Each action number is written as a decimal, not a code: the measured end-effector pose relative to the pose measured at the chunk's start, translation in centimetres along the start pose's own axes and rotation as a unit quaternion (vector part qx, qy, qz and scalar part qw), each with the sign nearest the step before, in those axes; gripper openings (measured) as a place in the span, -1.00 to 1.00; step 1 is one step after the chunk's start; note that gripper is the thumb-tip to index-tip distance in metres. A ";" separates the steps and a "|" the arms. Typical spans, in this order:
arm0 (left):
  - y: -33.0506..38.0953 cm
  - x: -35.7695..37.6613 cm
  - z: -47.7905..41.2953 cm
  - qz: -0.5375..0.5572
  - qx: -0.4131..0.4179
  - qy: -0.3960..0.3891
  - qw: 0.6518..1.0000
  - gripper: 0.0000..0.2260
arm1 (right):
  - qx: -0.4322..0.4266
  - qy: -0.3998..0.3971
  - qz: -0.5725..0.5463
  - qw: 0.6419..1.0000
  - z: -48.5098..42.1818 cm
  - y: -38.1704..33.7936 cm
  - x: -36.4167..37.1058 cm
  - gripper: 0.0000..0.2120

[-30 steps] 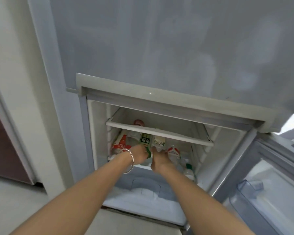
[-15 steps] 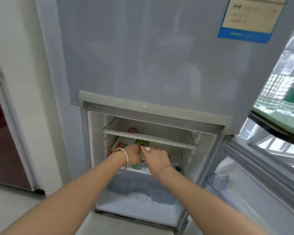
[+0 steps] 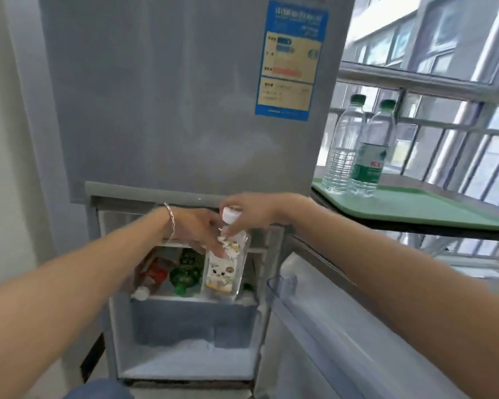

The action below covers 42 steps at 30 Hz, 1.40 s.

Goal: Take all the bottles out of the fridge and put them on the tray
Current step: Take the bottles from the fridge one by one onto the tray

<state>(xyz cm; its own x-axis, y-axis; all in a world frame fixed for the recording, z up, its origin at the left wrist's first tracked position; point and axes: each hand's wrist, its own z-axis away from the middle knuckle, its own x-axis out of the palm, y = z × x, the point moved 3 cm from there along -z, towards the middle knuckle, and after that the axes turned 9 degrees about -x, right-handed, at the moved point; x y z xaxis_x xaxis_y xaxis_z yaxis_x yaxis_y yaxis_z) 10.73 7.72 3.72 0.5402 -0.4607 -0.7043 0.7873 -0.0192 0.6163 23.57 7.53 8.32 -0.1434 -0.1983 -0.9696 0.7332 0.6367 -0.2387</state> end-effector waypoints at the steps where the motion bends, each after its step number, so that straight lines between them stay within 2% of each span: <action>1: 1.4 -0.4 0.7 0.019 0.018 -0.008 1.000 -0.66 | 0.003 0.017 -0.001 1.000 1.4 0.0 -1.6 -0.30; 4: 6.0 -1.9 2.6 0.048 0.065 -0.023 0.996 -0.61 | 0.015 0.075 -0.030 0.997 5.6 0.2 -6.7 -0.32; 6: 9.8 -2.8 3.7 0.055 0.094 -0.014 0.994 -0.65 | 0.021 0.134 -0.077 0.988 8.9 0.6 -10.0 -0.38; 8: 13.0 -3.3 4.2 0.076 0.113 0.005 0.991 -0.73 | 0.033 0.199 -0.136 0.970 11.5 1.7 -12.5 -0.46; 10: 16.0 -3.4 4.1 0.112 0.134 0.035 0.984 -0.68 | 0.047 0.280 -0.168 0.944 13.8 3.1 -13.9 -0.53; 14: 22.0 -2.1 3.3 0.193 0.189 0.081 0.959 -0.68 | 0.088 0.404 -0.134 0.900 17.1 6.7 -13.8 -0.51; 18: 26.5 -0.5 1.5 0.242 0.205 0.152 0.936 -0.42 | 0.117 0.400 -0.193 0.888 19.1 9.8 -11.5 -0.48; 20: 28.8 0.7 0.5 0.257 0.228 0.170 0.924 -0.38 | 0.133 0.394 -0.207 0.886 19.6 11.8 -10.4 -0.30; 22: 30.7 1.9 -0.9 0.260 0.249 0.179 0.916 -0.37 | 0.167 0.433 -0.173 0.869 19.5 13.7 -9.8 -0.11; 27: 33.5 4.0 -4.2 0.290 0.286 0.180 0.895 -0.34 | 0.268 0.522 -0.079 0.805 20.2 17.9 -10.3 -0.20; 32: 33.3 6.6 -8.6 0.245 0.185 0.083 0.948 -0.42 | 0.364 0.495 -0.084 0.784 19.7 24.2 -10.5 -0.21; 37: 31.3 7.7 -12.8 0.219 0.145 0.077 0.962 -0.47 | 0.393 0.483 -0.096 0.777 17.7 28.8 -10.1 -0.38; 40: 31.1 7.5 -14.6 0.208 0.155 0.079 0.963 -0.48 | 0.403 0.488 -0.117 0.765 16.1 31.2 -10.3 -0.18; 42: 31.2 7.7 -15.4 0.217 0.156 0.060 0.962 -0.49 | 0.401 0.496 -0.123 0.760 15.2 32.4 -10.3 -0.18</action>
<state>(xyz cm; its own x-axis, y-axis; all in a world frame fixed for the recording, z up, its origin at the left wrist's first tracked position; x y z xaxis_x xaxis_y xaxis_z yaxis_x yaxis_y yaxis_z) 44.03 17.28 12.13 0.8435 -0.3796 -0.3801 0.3619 -0.1213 0.9243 58.88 18.90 11.44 -0.4815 0.6747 -0.5594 0.7152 -0.0665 -0.6958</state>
